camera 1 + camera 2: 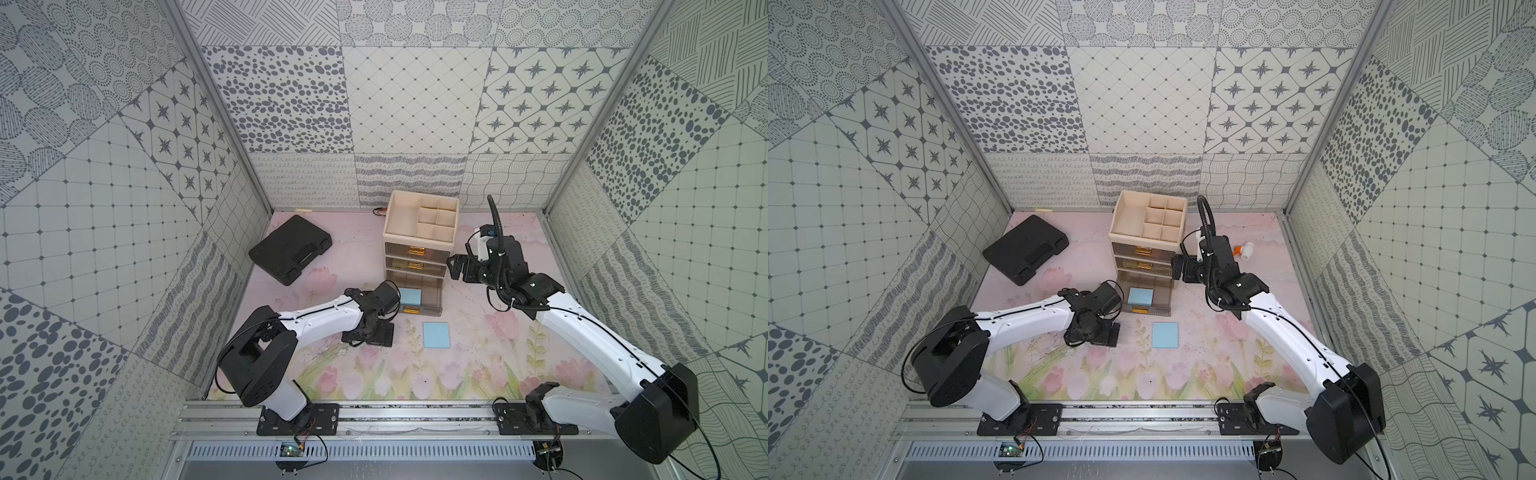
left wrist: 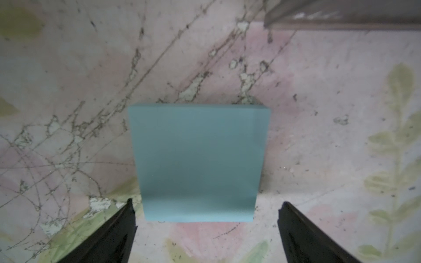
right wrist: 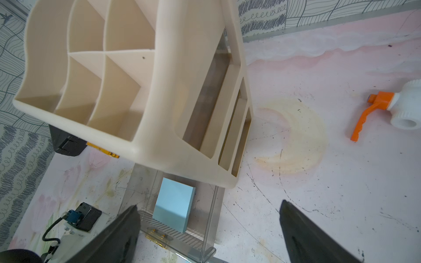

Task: Please put the sticky notes in the drawer by color
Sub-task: Pick up the sticky notes from the center of the board.

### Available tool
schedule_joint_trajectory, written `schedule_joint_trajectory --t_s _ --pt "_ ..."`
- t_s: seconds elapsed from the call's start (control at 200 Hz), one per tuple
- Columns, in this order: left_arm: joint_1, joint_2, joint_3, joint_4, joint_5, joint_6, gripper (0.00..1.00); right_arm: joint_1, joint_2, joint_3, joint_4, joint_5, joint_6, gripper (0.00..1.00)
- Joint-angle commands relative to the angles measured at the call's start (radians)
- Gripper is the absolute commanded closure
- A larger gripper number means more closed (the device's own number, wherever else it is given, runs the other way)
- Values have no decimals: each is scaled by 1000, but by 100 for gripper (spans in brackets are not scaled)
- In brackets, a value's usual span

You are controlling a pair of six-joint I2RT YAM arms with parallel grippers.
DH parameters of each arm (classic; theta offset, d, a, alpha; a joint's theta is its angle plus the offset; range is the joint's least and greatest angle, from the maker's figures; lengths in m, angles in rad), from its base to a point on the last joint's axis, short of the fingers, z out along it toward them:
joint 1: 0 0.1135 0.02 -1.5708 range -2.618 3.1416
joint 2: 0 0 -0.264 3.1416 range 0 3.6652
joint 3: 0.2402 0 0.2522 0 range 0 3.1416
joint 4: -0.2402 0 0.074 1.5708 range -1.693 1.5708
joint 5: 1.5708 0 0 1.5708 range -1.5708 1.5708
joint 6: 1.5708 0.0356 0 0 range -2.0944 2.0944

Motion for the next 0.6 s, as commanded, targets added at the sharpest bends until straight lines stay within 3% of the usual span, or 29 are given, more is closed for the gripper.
schedule_joint_trajectory --t_s 0.0,0.335,0.595 --pt "28 35 7 66 -16 35 0 4 12 -12 43 12 1 1" --pt "64 57 -19 119 22 45 0 5 29 4 46 10 2 1" --pt "65 50 -50 130 53 15 10 6 24 -3 47 9 9 1"
